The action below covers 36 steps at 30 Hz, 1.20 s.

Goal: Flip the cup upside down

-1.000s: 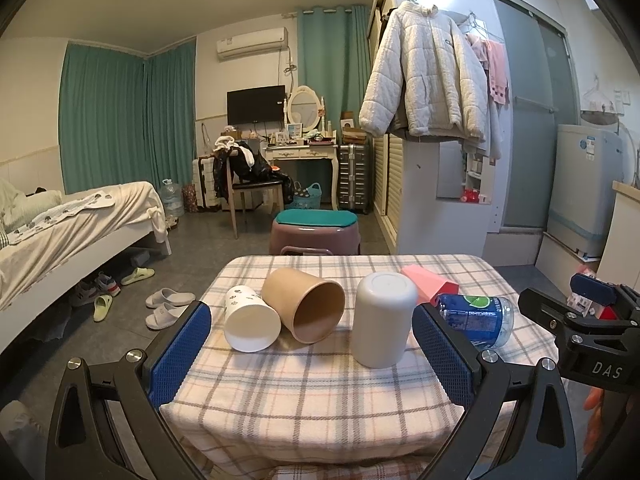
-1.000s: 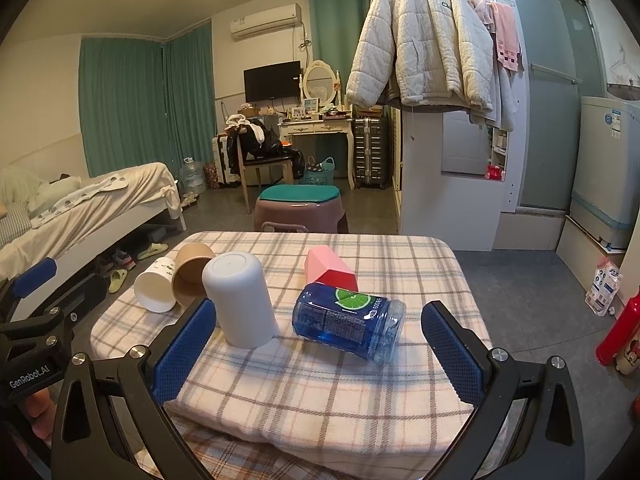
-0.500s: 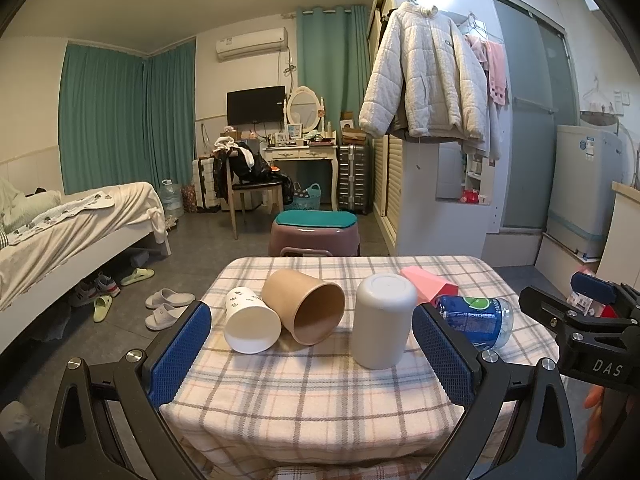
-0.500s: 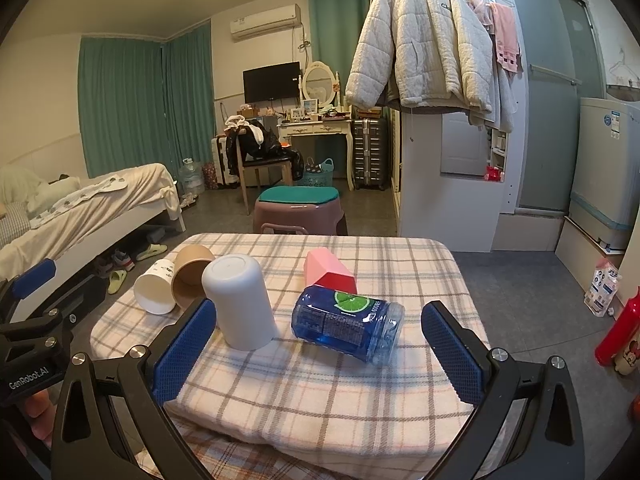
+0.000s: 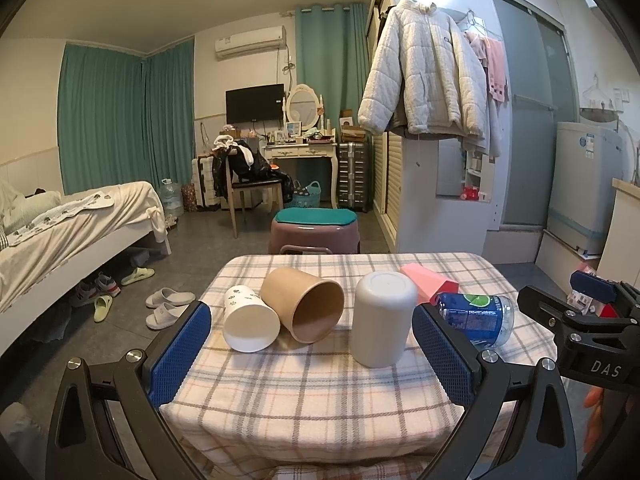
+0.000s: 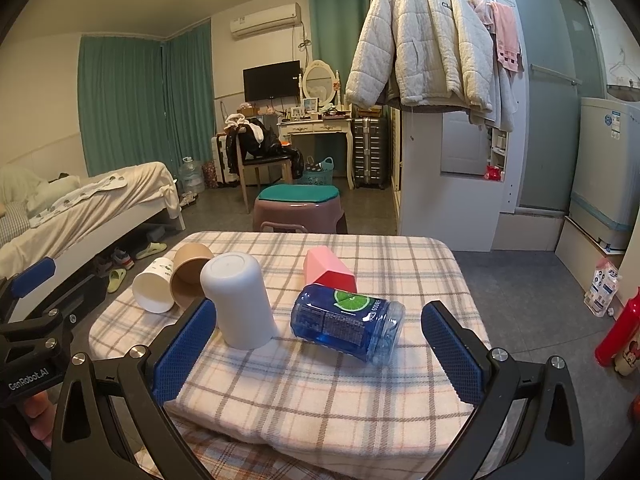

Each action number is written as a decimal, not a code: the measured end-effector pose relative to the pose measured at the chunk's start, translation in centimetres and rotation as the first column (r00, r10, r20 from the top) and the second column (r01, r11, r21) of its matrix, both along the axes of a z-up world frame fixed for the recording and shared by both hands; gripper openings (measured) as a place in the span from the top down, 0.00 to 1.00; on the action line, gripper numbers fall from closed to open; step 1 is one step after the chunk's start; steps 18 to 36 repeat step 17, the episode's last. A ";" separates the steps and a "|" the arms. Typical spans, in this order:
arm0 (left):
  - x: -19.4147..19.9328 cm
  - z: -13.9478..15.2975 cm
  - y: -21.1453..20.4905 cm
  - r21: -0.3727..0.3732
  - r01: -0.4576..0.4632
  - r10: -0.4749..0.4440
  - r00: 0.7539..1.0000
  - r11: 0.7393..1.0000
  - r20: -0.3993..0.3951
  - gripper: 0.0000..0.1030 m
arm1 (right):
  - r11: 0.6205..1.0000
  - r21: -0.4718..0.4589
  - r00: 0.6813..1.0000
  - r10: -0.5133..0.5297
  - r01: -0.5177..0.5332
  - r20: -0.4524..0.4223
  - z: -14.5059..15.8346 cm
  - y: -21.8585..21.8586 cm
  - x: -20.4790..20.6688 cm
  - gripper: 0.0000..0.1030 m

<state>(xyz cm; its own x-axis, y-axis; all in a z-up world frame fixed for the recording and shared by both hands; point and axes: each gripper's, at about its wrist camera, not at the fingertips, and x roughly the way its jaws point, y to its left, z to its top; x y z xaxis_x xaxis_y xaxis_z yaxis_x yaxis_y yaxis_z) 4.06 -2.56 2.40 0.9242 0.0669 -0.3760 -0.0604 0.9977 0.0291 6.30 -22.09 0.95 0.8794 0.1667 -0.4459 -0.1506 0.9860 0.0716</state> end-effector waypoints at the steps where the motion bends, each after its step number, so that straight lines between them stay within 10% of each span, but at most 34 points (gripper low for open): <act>1: 0.0 0.0 -0.1 0.003 -0.001 0.001 1.000 1.000 0.000 0.00 | 1.000 0.002 1.000 0.000 0.000 0.001 0.0 0.0 0.0 0.00; 36: -0.1 -0.2 -0.5 0.003 0.004 -0.004 1.000 1.000 0.008 0.00 | 1.000 0.008 1.000 -0.005 0.005 -0.009 -0.2 -0.4 0.1 0.00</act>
